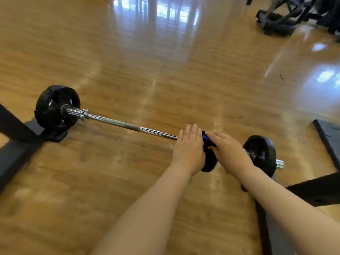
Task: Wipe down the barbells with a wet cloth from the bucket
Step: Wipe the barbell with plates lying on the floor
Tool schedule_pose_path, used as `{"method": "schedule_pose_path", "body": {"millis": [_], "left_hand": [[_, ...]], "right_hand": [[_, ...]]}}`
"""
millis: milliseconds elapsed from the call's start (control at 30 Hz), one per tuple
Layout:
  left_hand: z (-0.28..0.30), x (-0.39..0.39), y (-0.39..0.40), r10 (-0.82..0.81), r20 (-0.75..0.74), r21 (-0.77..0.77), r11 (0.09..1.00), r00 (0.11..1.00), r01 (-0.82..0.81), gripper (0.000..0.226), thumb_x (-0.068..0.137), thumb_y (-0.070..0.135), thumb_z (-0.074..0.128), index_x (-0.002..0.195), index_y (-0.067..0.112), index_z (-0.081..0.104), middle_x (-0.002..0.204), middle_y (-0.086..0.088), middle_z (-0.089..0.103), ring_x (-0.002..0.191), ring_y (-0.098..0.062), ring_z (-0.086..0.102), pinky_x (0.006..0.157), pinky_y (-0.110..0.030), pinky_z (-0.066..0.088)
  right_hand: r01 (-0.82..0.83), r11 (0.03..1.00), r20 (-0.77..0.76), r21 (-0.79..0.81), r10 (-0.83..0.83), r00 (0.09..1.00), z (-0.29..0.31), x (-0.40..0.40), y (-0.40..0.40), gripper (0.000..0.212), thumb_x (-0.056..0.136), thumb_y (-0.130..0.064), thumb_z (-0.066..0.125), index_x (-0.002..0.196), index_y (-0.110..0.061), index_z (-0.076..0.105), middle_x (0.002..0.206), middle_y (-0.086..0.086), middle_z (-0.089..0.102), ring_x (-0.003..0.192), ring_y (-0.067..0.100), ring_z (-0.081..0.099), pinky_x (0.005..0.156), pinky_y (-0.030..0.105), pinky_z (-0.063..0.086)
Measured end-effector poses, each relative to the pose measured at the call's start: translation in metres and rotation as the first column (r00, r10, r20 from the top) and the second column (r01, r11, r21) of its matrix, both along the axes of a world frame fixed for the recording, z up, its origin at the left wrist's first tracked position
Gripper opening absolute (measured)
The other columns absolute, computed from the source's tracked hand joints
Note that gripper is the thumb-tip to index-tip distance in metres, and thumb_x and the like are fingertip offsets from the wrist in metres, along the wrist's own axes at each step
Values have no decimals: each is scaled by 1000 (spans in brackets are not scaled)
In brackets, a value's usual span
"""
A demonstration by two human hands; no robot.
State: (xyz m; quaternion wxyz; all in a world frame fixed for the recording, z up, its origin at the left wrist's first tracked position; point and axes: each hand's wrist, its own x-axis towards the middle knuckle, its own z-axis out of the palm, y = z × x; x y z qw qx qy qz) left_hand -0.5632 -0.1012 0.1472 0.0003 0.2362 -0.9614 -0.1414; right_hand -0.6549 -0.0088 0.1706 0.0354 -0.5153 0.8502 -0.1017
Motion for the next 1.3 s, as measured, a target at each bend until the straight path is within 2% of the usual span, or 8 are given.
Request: {"method": "schedule_pose_path", "body": {"millis": [233, 400, 533, 633, 767, 1033, 1200, 1300], "left_hand": [[-3, -41, -51, 226, 38, 62, 972, 973, -228, 62, 101, 26, 28, 150, 5, -2, 159, -10, -6, 146, -24, -8, 118, -38, -2], [-36, -42, -114, 257, 25, 17, 966, 966, -258, 63, 101, 29, 31, 151, 6, -1, 159, -10, -5, 146, -24, -7, 117, -38, -1], [-64, -40, -169, 335, 12, -52, 941, 942, -334, 65, 100, 26, 33, 150, 5, -1, 159, -11, -4, 146, -26, -5, 117, -38, 0], [-87, -49, -177, 305, -8, -66, 950, 952, -305, 67, 98, 21, 35, 150, 5, -2, 159, -11, -6, 146, -26, -7, 117, -38, -1], [-133, -60, -172, 290, -56, -62, 954, 955, -294, 69, 95, 14, 39, 150, 5, -1, 159, -12, -5, 146, -26, -8, 118, -38, -2], [-215, -66, -113, 221, 31, -56, 974, 975, -219, 72, 96, 15, 40, 150, 4, -7, 158, -12, -10, 145, -28, -11, 117, -38, -4], [-234, -72, -111, 137, 58, -111, 985, 989, -130, 71, 96, 14, 38, 149, 4, -8, 158, -13, -12, 145, -28, -12, 117, -38, -4], [-240, -73, -107, 143, 70, -120, 984, 987, -134, 71, 97, 13, 37, 149, 4, -9, 158, -13, -12, 145, -28, -13, 116, -38, -6]], "right_hand": [[-110, 992, 64, 66, 106, 992, -1, -49, -73, 47, 94, -7, 50, 140, -11, 43, 145, 0, 42, 131, 17, 39, 101, 17, 26], [-164, 982, 40, 91, 161, 986, -17, -67, -133, 47, 91, -4, 53, 137, -10, 47, 142, 2, 46, 129, 21, 42, 102, 26, 32], [-162, 987, -46, 15, 163, 986, -26, -94, -164, 46, 85, 2, 54, 130, -8, 54, 134, 2, 53, 119, 25, 50, 91, 29, 39], [-196, 981, -54, -4, 196, 979, -48, -102, -177, 44, 83, 5, 52, 124, -8, 59, 125, 2, 58, 110, 25, 54, 80, 23, 37], [-236, 970, -7, 62, 237, 971, -98, -102, -173, 45, 83, 6, 52, 125, -9, 59, 128, 3, 57, 114, 25, 52, 93, 31, 41], [-193, 969, 30, 155, 191, 981, -207, -116, -121, 37, 81, 6, 47, 114, -3, 61, 115, 10, 59, 104, 29, 53, 82, 32, 43], [-361, 917, -22, 170, 370, 929, -248, -133, -99, 30, 70, 8, 69, 100, 3, 66, 103, 16, 66, 91, 35, 64, 79, 36, 52], [-286, 954, -14, 93, 288, 957, -252, -141, -94, 36, 72, 9, 68, 108, 5, 64, 105, 17, 65, 90, 34, 64, 78, 39, 53]]}}
